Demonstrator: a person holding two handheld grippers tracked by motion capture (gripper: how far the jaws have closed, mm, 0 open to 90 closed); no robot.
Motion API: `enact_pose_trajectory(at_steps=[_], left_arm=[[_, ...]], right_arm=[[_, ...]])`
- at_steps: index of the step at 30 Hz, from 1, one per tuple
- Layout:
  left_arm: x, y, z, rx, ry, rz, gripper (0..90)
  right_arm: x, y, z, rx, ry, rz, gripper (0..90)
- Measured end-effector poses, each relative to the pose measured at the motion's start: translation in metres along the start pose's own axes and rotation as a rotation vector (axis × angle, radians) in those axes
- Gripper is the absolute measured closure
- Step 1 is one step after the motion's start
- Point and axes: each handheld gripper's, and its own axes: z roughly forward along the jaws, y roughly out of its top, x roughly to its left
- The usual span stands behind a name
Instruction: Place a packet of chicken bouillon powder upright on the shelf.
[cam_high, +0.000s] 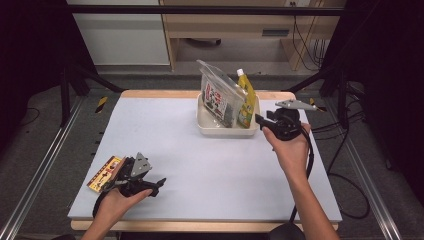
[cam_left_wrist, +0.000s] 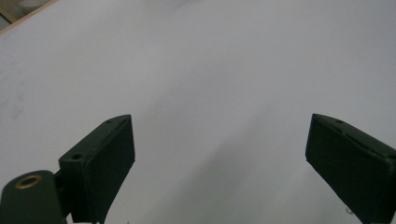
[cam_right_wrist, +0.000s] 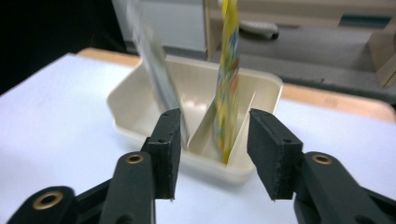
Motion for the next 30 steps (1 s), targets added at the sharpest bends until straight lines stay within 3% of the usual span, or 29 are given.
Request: enact_pose_trajectory(at_steps=[8, 15, 19, 25, 30], left_arm=[[0.006, -0.001, -0.006, 0.001, 0.018, -0.009, 6.5], [0.012, 0.0, -0.012, 0.004, 0.04, -0.023, 6.9], [0.019, 0.0, -0.019, 0.025, 0.08, -0.036, 7.6], [0.037, -0.006, -0.028, 0.085, 0.158, -0.108, 9.2], [0.057, -0.019, -0.034, 0.134, 0.183, -0.196, 9.7]], right_arm=[[0.01, -0.04, 0.006, 0.027, -0.013, -0.034, 33.2], [0.014, -0.069, 0.014, 0.032, -0.008, -0.025, 23.6], [0.013, -0.081, 0.024, 0.107, -0.033, -0.083, 19.3], [0.015, -0.094, 0.028, 0.158, -0.012, -0.133, 18.9], [0.017, -0.097, 0.028, 0.17, -0.008, -0.148, 19.5]])
